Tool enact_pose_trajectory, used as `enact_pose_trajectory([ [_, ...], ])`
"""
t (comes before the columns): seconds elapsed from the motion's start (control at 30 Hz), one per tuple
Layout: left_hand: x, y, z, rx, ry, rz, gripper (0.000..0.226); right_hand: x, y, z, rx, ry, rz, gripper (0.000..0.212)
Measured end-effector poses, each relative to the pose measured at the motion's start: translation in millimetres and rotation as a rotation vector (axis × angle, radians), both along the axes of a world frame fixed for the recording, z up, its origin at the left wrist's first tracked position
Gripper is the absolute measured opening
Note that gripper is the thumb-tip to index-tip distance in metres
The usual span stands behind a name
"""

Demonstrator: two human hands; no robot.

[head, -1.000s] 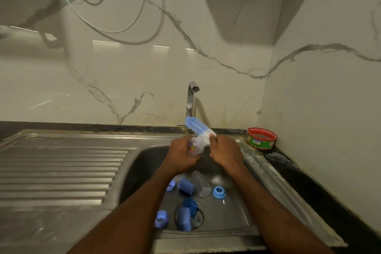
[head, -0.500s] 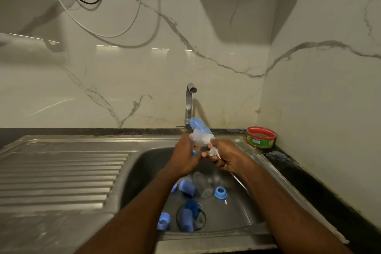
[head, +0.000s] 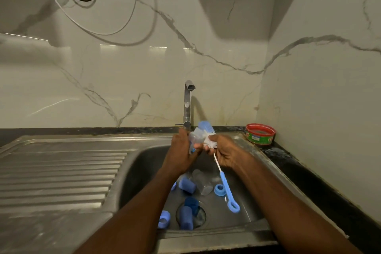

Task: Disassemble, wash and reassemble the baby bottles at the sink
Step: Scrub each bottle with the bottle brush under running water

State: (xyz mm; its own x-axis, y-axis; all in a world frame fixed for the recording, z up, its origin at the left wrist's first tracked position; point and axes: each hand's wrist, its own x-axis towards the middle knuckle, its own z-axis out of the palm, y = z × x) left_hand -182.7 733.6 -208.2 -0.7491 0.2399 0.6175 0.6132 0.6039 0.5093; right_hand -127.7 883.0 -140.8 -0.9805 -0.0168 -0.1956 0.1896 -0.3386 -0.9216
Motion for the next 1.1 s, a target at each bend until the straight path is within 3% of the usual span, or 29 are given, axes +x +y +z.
enact_pose_trajectory([
  [0.17, -5.2, 0.0, -2.6, 0.034, -0.136, 0.161, 0.058, 2.5, -13.3, -12.3, 0.025, 0.004, 0.032, 0.035],
  [0.33, 7.9, 1.8, -0.9, -0.091, 0.05, -0.009, 0.054, -0.6, 0.3, -9.2, -0.102, -0.057, -0.074, 0.026],
  [0.43, 9.6, 2.1, 4.6, -0.099, 0.092, 0.056, 0.057, 8.7, 4.0, -5.0, -0.136, -0.095, -0.02, 0.026],
  [0.57, 3.5, -6.0, 2.5, 0.054, -0.069, 0.166, 0.061, 18.0, -9.2, -7.2, -0.189, -0.124, 0.115, 0.024],
  [0.73, 4.9, -7.1, -0.9, 0.037, -0.038, -0.114, 0.062, 10.3, -6.6, -6.8, -0.228, -0.104, 0.0, 0.021],
  [0.83, 8.7, -2.8, 3.5, 0.153, -0.152, -0.28, 0.06, 10.5, 6.8, -0.3, -0.23, -0.102, -0.004, 0.019],
  [0.9, 9.7, -0.5, 7.5, 0.26, -0.298, -0.273, 0.054, 13.9, 15.1, 10.7, -0.041, -0.033, -0.042, 0.023],
  [1.0, 11.5, -0.6, 9.3, 0.342, -0.517, -0.267, 0.05, 18.9, 20.5, 29.6, 0.741, 0.239, -0.294, 0.033],
  [1.1, 13.5, 1.3, 12.7, 0.414, -0.58, -0.218, 0.037, 29.8, 15.8, 38.7, 1.385, 0.502, -0.447, 0.04],
])
